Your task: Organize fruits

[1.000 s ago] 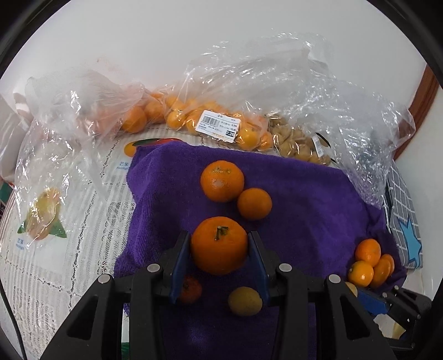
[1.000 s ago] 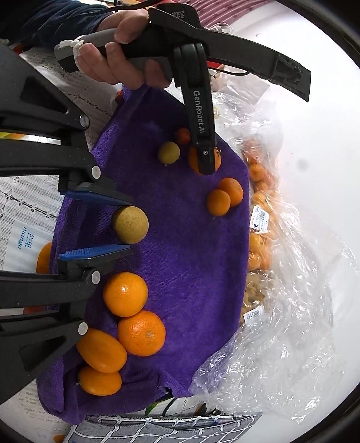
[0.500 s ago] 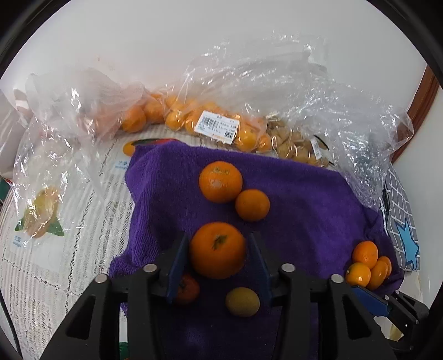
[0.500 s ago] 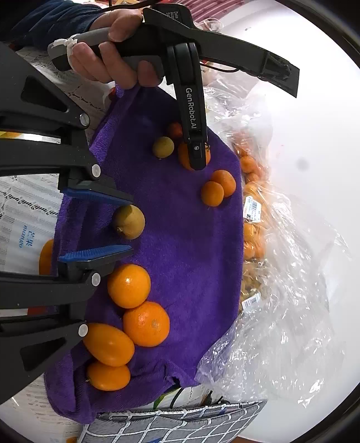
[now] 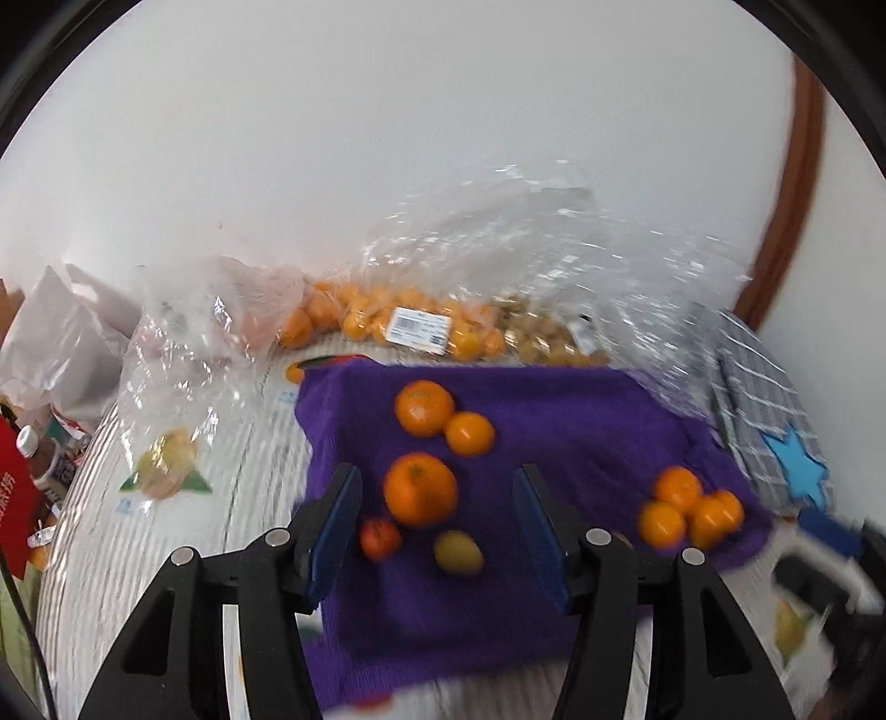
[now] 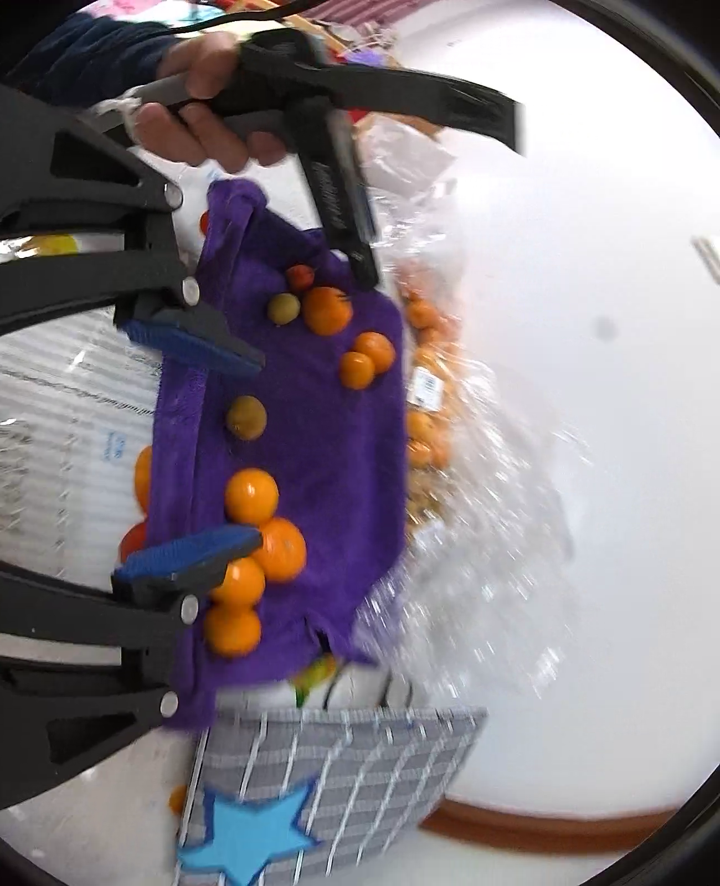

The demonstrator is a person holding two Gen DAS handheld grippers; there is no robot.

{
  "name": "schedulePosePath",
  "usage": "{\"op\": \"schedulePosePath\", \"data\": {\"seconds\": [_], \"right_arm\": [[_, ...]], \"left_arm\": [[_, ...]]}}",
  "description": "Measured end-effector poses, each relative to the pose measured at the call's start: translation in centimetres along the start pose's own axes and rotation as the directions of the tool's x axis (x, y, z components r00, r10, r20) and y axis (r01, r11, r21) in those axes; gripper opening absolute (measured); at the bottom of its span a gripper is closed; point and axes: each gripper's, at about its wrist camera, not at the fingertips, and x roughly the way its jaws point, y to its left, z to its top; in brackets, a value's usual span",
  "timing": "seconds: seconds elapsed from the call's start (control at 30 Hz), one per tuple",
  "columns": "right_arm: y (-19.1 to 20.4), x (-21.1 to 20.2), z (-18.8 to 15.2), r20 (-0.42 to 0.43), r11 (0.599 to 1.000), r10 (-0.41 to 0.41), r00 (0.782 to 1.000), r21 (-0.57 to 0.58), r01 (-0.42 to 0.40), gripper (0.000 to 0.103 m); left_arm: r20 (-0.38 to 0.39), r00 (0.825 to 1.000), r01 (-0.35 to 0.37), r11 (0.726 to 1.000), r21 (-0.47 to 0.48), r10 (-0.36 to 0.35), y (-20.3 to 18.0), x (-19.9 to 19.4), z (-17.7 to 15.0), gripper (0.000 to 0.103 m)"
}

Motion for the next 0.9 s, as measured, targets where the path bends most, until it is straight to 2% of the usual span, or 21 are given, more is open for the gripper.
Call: {"op": "schedulePosePath", "data": {"seconds": [0.13, 0.27, 0.33, 0.4, 0.47, 0.53, 0.57, 0.67, 0.8, 0.9], "right_arm": [[0.2, -4.9, 0.1, 0.036, 0.999, -0.039, 0.999, -0.005, 0.04, 0.064], [0.5, -8.3, -0.6, 0.022, 0.997, -0.082, 0.996, 0.007, 0.082, 0.064], [0.5, -9.6, -1.1, 0.001, 0.998, -0.068, 0.998, 0.009, 0.068, 0.062], [0.5, -11.1, -1.8, 0.009, 0.997, -0.068, 0.998, 0.023, 0.068, 0.061], [0.5, -12.7, -2.5, 0.025, 0.996, -0.085, 0.996, 0.03, 0.084, 0.062], [0.7, -14.2, -3.2, 0.043, 0.995, -0.1, 0.994, 0.032, 0.099, 0.069], [0.9, -15.0, -3.6, 0.056, 0.994, -0.106, 0.993, 0.029, 0.105, 0.077], [1.2, -17.1, -4.5, 0.1, 0.991, -0.133, 0.986, 0.034, 0.13, 0.088], [0.8, -18.8, -5.4, 0.115, 0.991, -0.127, 0.985, 0.062, 0.12, 0.094], [0.2, -19.7, -6.0, 0.111, 0.987, -0.152, 0.982, 0.076, 0.144, 0.097]], "left_arm": [[-0.01, 0.999, -0.031, 0.999, 0.038, 0.031, -1.6, -3.6, -2.0, 0.055], [-0.056, 0.998, -0.003, 1.0, 0.021, 0.004, -2.4, -6.7, -4.0, 0.056], [-0.05, 0.999, 0.012, 1.0, 0.007, -0.012, -2.4, -8.6, -4.9, 0.058], [-0.035, 0.999, 0.017, 1.0, 0.001, -0.017, -2.3, -10.0, -5.6, 0.066], [-0.015, 1.0, 0.01, 1.0, -0.005, -0.01, -2.5, -12.0, -6.4, 0.066], [-0.001, 1.0, -0.005, 1.0, 0.008, 0.005, -2.8, -13.6, -6.9, 0.068], [0.01, 1.0, -0.015, 1.0, 0.016, 0.015, -3.0, -14.6, -7.1, 0.071], [0.033, 0.999, -0.023, 1.0, 0.021, 0.022, -3.7, -16.9, -7.3, 0.079], [0.074, 0.996, -0.053, 0.997, 0.048, 0.05, -5.1, -19.3, -7.6, 0.088], [0.111, 0.992, -0.067, 0.996, 0.062, 0.06, -6.3, -20.9, -7.9, 0.089]]}}
